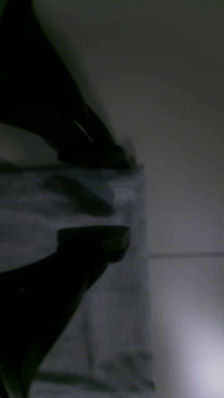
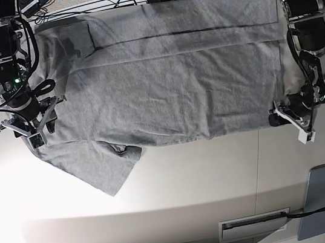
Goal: Fold the T-shirt properly
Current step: 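Fold the hem up over the shirt toward the collar with both grippers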
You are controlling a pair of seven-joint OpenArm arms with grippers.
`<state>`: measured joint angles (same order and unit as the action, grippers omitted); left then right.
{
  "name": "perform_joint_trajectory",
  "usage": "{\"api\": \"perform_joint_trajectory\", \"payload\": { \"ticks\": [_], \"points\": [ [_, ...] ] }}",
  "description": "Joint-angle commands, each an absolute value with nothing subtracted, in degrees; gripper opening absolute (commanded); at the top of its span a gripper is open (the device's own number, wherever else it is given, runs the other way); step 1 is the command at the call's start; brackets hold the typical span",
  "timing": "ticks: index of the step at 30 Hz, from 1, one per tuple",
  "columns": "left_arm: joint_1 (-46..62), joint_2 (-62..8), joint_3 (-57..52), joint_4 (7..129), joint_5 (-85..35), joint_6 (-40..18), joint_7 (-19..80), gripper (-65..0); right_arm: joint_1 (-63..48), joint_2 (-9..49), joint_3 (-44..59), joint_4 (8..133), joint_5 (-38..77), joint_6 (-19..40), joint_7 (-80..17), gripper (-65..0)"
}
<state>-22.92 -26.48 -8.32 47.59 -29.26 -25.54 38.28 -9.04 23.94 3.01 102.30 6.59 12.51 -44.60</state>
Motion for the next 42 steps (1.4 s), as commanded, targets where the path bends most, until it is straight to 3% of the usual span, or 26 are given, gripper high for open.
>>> {"api": "perform_joint_trajectory", "payload": {
  "ticks": [1, 7, 12, 21, 25, 31, 36, 42],
  "points": [
    [-24.27, -26.83, -8.36, 48.05, -29.61, -25.58, 39.31, -34.8, -8.23, 24.91, 3.44, 103.22, 6.68, 12.27, -43.53, -37.5],
    [-24.27, -26.20, -8.36, 48.03, -27.68, -25.56, 39.59, -43.0, -8.23, 24.93, 3.44, 103.22, 6.61, 12.27, -43.53, -37.5],
    [-24.27, -26.17, -8.36, 48.03, -24.91, -26.65, 39.46, -65.0, -7.03, 24.91, 3.44, 102.48, 6.63, 12.29, -43.29, -37.5],
    [-23.77, -26.17, -8.36, 48.05, -24.01, -28.58, 39.44, -65.0, 12.49, 24.88, 1.08, 83.66, 11.27, 18.26, -46.81, -37.5],
    [-23.66, -26.15, -8.36, 48.05, -23.99, -28.58, 39.46, -65.0, 25.87, 24.27, -6.17, 67.55, 11.53, 18.68, -51.27, -37.5],
    [-23.66, -26.20, -8.36, 48.05, -23.97, -28.34, 40.12, -65.0, 41.19, 24.25, -19.57, 46.09, 11.66, 18.61, -47.90, -37.5],
    [-23.66, -26.17, -8.36, 48.05, -23.99, -28.36, 40.27, -65.0, 46.26, 24.25, -27.64, 35.35, 14.70, 18.63, -44.45, -37.5],
    [-23.64, -26.17, -8.36, 48.05, -23.99, -28.36, 40.29, -65.0, 45.36, 24.27, -30.41, 32.53, 19.70, 21.96, -44.53, -37.5]
  ]
}}
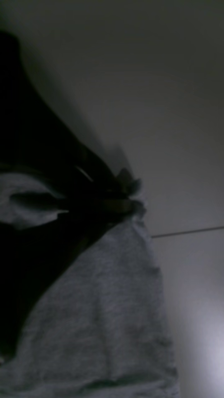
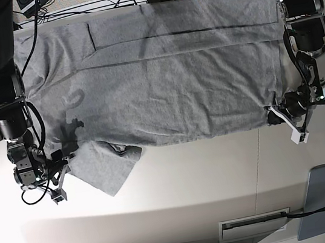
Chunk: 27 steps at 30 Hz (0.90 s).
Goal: Fold the T-shirt properly
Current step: 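Fold the hem up over the shirt toward the collar with both grippers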
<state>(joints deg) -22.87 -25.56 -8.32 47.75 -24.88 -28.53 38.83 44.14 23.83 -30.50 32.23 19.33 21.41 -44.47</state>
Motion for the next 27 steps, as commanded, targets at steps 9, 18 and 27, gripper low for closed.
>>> {"api": "perform_joint_trajectory", "payload": {
  "ticks": [9, 18, 27],
  "points": [
    [-23.64, -26.17, -8.36, 48.05, -24.23, -28.42, 40.05, -65.0, 43.46, 24.27, -30.41, 32.56, 20.32, 22.24, -48.27, -59.2],
    [-23.64, -26.37, -8.38, 49.78, -24.43, -28.18, 37.52, -65.0, 42.81, 25.15, -30.28, 35.77, 17.96, 21.37, -44.86, -65.0],
    [-17.04, -28.67, -8.43, 68.25, -31.77, -25.63, 41.60, -65.0, 33.17, 35.57, -30.26, 61.56, 15.00, 11.42, -48.03, -65.0]
  ]
}}
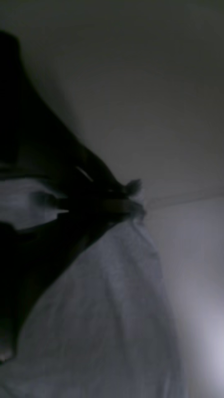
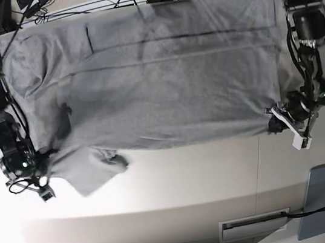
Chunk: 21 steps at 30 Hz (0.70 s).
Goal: Fold the T-shirt properly
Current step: 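Fold the hem up over the shirt toward the collar with both grippers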
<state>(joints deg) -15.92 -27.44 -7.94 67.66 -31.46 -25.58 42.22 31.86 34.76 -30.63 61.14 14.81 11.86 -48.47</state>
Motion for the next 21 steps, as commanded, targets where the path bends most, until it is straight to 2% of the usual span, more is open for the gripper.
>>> {"api": "perform_joint_trajectory", "payload": {
  "ticks": [1, 7, 10, 17, 21],
  "points": [
    [-15.68, -28.97, -8.43, 70.76, -31.48, -25.08, 41.85, -65.0, 31.46, 36.51, -30.26, 63.70, 14.04, 9.82, -47.79, -65.0],
    [-8.34, -29.65, -9.17, 80.53, -31.31, -24.82, 42.61, -65.0, 21.06, 41.21, -30.06, 76.16, 8.86, -1.28, -46.41, -65.0],
    [-5.43, -28.69, -12.21, 83.26, -31.33, -22.87, 42.72, -65.0, 15.55, 43.29, -28.36, 84.20, 5.61, -5.63, -47.20, -65.0],
    [2.33, -28.42, -21.45, 89.10, -36.56, -27.11, 44.64, -65.0, 2.98, 44.60, -19.68, 98.32, 4.95, -7.11, -49.43, -65.0],
    [7.51, -28.45, -24.16, 92.92, -37.34, -27.07, 45.12, -65.0, -4.89, 44.60, -13.82, 104.03, 5.13, -7.11, -49.47, -65.0]
  ]
}}
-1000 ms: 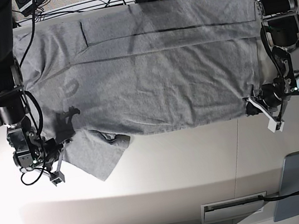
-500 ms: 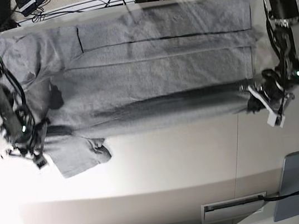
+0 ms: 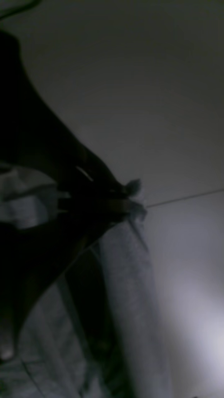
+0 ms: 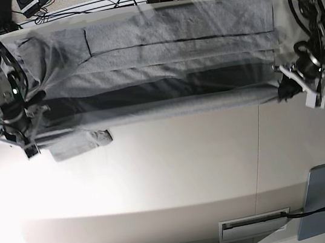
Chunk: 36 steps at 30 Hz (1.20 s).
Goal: Fold the T-shirt properly
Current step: 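Fold the hem up over the shirt toward the collar with both grippers, then release the hem and lift both grippers off the folded strip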
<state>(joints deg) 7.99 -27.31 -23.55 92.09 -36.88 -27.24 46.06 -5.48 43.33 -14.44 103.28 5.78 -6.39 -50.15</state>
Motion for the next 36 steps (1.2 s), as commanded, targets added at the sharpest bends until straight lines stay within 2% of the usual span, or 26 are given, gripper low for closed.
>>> {"api": "perform_joint_trajectory", "payload": {
  "ticks": [1, 14, 23, 36],
  "points": [
    [8.91, -28.45, -24.67, 93.82, -37.36, -27.07, 45.01, -65.0, -6.83, 44.60, -12.49, 105.16, 5.13, -7.11, -49.43, -65.0],
    [19.49, -28.45, -25.80, 98.50, -37.76, -26.85, 44.99, -65.0, -25.26, 43.31, -2.17, 114.78, 4.56, -6.94, -50.37, -65.0],
    [23.31, -28.45, -25.80, 98.54, -37.76, -26.85, 44.99, -65.0, -34.22, 41.41, -1.65, 119.59, -0.95, -7.40, -52.36, -65.0],
    [24.14, -28.45, -25.80, 98.54, -37.76, -26.87, 45.08, -65.0, -43.70, 41.43, -1.37, 126.23, -8.60, -10.98, -56.99, -65.0]
  ]
}}
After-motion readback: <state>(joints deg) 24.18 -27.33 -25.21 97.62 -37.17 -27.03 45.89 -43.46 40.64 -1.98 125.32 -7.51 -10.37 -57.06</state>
